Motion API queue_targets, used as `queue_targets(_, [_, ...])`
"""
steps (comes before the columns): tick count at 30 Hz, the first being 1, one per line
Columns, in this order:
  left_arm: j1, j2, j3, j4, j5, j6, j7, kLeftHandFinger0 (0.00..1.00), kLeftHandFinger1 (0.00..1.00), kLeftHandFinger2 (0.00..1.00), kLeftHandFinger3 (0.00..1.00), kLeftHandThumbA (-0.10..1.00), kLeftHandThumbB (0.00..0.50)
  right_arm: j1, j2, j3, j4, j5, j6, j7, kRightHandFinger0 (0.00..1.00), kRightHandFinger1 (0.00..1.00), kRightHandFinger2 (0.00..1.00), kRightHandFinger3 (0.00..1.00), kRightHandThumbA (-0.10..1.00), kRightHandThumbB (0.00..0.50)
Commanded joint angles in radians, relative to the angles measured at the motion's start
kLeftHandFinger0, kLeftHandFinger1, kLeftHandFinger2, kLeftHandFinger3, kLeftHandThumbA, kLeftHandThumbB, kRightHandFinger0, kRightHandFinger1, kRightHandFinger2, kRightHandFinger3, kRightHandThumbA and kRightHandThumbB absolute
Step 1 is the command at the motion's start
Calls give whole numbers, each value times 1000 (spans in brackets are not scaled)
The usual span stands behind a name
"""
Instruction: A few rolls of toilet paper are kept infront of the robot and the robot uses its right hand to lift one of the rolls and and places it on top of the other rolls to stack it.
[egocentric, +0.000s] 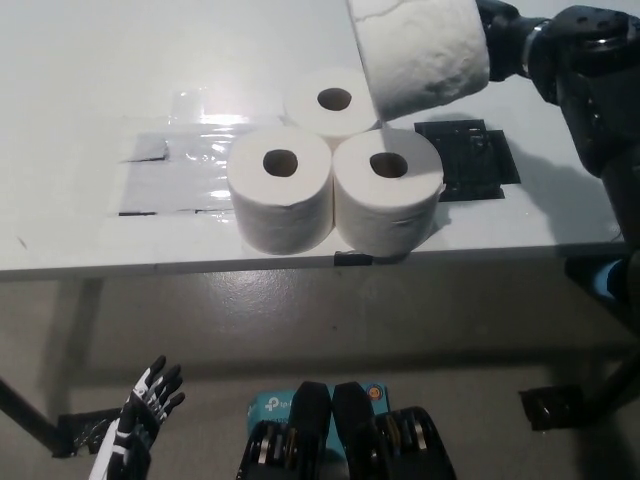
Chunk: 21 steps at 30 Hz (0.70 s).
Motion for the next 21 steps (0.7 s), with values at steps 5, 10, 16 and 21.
queue_targets(5, [7, 12, -10, -23, 13, -25, 2, 1000, 1000, 1000, 1000, 1000, 263, -139, 15, 48, 49, -57, -96, -57, 0, 0, 0, 0, 883, 76])
queue_targets(10, [4, 12, -14, -23, 20, -23, 2, 1000, 1000, 1000, 1000, 1000, 256, -172, 18, 80, 89, -86, -141, -69, 0, 0, 0, 0, 897, 97])
queue_targets(16, [7, 10, -17, -22, 26, -23, 5, 1000, 1000, 1000, 1000, 1000, 281, -201, 36, 136, 136, -141, -201, -85, 0, 0, 19, 0, 931, 44])
queue_targets(21, [9, 11, -19, -27, 29, -21, 4, 1000, 1000, 1000, 1000, 1000, 282, -236, 58, 231, 163, -221, -226, -135, 0, 4, 223, 1, 960, 33])
